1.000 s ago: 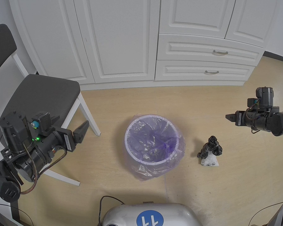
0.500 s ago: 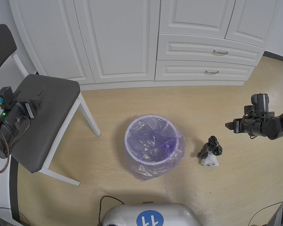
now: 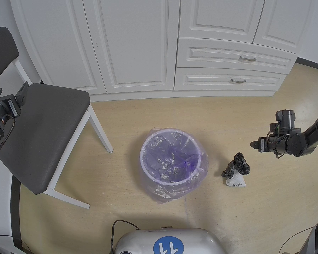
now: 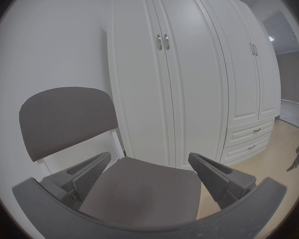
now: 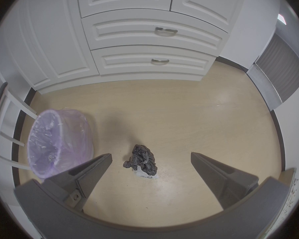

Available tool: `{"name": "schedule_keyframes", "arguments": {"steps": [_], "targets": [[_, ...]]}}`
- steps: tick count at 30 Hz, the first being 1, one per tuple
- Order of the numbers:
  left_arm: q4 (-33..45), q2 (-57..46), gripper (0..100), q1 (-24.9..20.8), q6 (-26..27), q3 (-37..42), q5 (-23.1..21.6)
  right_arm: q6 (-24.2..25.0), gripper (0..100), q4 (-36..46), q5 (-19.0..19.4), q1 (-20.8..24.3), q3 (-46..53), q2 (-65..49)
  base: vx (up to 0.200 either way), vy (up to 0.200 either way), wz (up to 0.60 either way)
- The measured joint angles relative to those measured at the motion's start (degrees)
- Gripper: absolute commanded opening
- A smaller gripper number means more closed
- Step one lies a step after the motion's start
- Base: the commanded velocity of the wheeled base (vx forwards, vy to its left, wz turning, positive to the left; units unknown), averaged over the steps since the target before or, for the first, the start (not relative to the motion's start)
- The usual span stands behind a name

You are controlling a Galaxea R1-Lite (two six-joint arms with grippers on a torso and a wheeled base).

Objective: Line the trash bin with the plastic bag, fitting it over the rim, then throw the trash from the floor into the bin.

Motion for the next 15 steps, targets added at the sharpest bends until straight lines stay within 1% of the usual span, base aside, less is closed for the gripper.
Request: {"name": "schedule_keyframes", "arguments": {"steps": [5,11,15], "targets": [[-0.1,0.0,100,0.0,0.2,0.1,0.0,1.0,100,-0.9,0.1,-1.1,-3.1,5.6,0.000,0.000,0.00],[-0.1,0.2,100,-0.2,0.2,0.4,0.0,0.8,100,-9.3,0.1,-1.7,-4.1,11.5,0.000,0.000,0.00],[0.0,0.3,100,-0.1,0.4,0.8,0.0,0.4,100,-10.4,0.2,-1.7,-4.3,14.6,0.000,0.000,0.00]]}}
